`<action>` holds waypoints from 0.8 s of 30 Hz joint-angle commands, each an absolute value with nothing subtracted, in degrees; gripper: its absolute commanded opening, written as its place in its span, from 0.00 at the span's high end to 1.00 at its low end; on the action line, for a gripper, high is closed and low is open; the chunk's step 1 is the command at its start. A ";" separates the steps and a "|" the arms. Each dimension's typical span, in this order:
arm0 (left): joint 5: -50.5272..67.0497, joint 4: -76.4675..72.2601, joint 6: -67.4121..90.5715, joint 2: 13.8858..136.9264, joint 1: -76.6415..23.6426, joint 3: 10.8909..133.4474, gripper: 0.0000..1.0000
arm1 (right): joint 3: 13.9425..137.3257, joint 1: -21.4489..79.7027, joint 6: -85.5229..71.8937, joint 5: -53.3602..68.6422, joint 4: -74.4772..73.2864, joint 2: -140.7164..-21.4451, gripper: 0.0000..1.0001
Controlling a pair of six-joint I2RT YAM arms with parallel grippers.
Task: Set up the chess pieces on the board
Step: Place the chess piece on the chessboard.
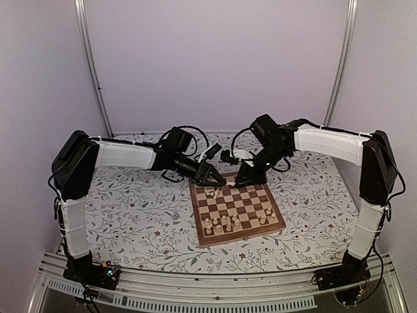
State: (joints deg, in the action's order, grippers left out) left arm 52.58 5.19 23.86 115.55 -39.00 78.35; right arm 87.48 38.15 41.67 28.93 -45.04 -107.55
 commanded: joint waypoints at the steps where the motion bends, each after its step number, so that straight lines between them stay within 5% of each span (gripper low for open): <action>1: 54.34 3.96 24.12 116.95 -39.74 78.64 0.68 | 89.31 38.56 42.10 30.66 -45.36 -106.64 0.97; 24: 57.94 0.96 26.12 117.25 -39.81 77.92 0.78 | 90.09 39.03 42.01 31.99 -44.91 -108.96 0.95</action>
State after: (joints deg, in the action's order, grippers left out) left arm 56.25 2.76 26.00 116.77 -39.22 78.35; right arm 88.55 38.63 41.65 30.74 -45.08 -107.74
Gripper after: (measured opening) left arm 0.240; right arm 0.130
